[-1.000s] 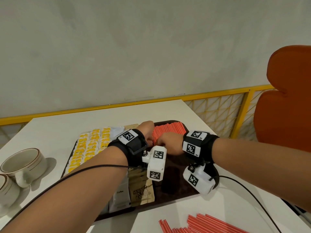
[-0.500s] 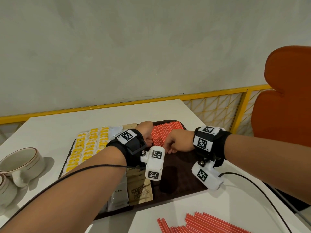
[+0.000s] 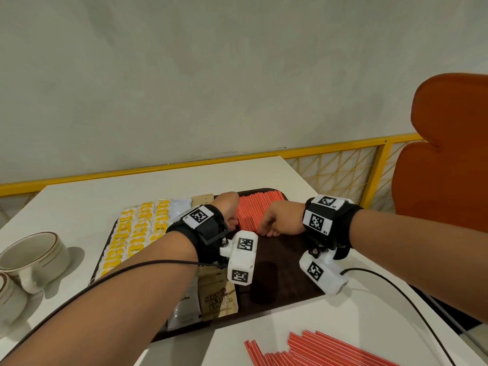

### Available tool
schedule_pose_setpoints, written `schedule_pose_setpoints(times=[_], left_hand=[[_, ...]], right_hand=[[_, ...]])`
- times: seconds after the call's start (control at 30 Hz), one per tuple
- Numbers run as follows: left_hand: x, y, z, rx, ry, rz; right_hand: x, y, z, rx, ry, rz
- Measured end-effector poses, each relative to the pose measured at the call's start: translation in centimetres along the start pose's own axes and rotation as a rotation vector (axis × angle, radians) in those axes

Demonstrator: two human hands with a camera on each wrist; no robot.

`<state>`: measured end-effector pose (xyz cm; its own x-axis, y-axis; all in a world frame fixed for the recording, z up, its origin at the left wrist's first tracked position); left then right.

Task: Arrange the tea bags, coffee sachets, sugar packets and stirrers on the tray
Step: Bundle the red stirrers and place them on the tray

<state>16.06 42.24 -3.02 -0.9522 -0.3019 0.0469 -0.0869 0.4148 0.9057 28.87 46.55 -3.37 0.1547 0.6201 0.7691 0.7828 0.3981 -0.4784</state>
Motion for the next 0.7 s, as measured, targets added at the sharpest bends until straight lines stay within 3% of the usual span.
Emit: schedule_pose_setpoints(times=[0.13,0.23,0.27,0.4,0.6,0.7], left_hand=[[0.2,0.1,-0.1,-0.009,-0.002,0.033],[0.3,0.3,-0.5,0.007,0.018,0.048],[0.3,0.3,-0.5,0.000,0.017,0.057],[0.2,0.4,-1.2,-0.010,-0.020,0.082],[0.2,0.3,-1.2,-0.016,-0.006,0.089],[0.0,0.3,-1.8,-0.001,-0.026,0.047]], right_hand=[[1.2,0.6,-0.1,-0.068,0.020,-0.011],[1.5,1.3,-0.8,-0.095,-0.186,0.058],[1.4,1.4,-1.1,-0.115,-0.189,0.038],[1.5,1.8,-1.4,-0.113,0.014,-0.058],[2.0,2.4,-1.9,-0.176,0.063,-0.153],[1.6,2.5,-2.2,-0.167,0.017,-0.123]])
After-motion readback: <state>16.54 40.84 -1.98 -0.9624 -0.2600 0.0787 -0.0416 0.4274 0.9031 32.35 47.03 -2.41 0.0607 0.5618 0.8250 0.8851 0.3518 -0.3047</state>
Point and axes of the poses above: each hand's wrist, its own z-axis towards the middle knuckle, its own x-axis out of the back of the hand, y = z × x, the point moved 3 cm from there along z, towards the middle knuckle, and after that the axes turned 6 degrees about -x, right-handed, at the moved point
